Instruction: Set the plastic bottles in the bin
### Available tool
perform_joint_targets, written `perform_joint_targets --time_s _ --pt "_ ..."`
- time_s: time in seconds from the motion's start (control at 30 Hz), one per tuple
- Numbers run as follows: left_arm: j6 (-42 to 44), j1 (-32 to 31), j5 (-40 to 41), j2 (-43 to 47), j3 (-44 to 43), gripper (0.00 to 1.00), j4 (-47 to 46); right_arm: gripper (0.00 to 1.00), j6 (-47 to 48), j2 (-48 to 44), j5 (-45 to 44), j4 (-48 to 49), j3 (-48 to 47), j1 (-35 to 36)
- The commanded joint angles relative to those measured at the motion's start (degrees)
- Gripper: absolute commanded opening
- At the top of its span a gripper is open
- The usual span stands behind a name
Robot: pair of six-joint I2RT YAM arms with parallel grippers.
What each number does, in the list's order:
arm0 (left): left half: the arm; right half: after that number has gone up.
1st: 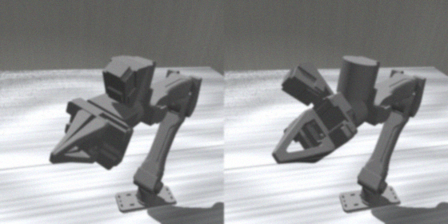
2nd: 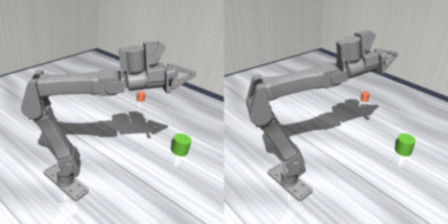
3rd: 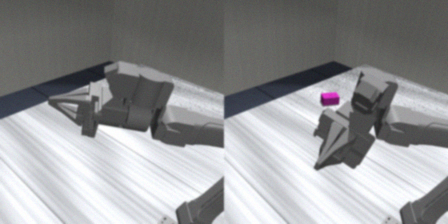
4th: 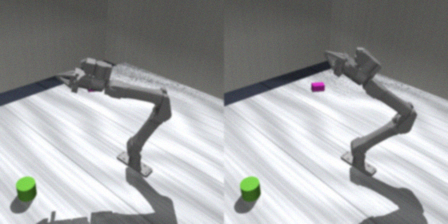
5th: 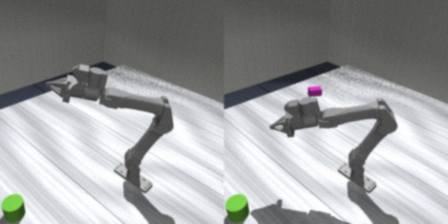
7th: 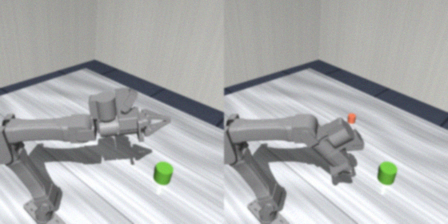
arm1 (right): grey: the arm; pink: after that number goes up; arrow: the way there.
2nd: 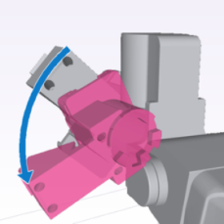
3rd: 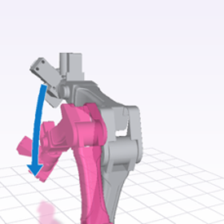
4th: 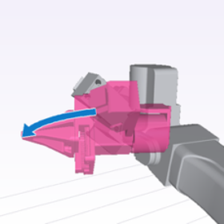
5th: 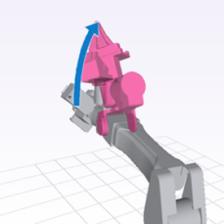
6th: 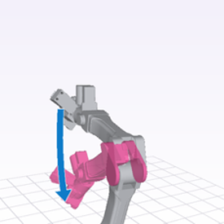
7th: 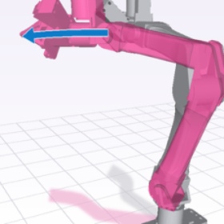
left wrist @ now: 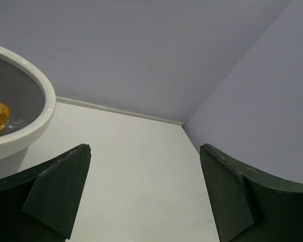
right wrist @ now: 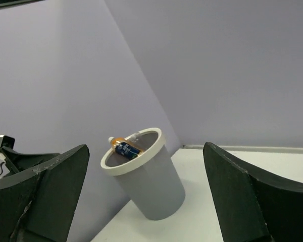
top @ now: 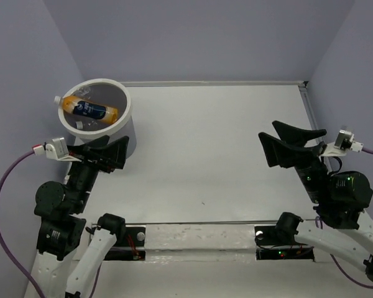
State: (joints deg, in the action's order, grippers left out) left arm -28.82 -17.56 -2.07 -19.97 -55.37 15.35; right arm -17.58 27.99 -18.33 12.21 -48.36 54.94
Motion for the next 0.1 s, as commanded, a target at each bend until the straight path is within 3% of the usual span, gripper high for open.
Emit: perform_joint_targets --time_s 0.0,0.07 --pt "-2.39 -0.1 -7.07 -0.68 2.55 0.99 -9.55 1.0 0.62 -2.84 -7.24 -15.44 -0.42 0.08" --pt "-2.3 -0.1 -6.9 -1.21 2.38 0.99 -9.82 1.0 1.32 -3.46 -7.6 -16.07 -0.77 0.08"
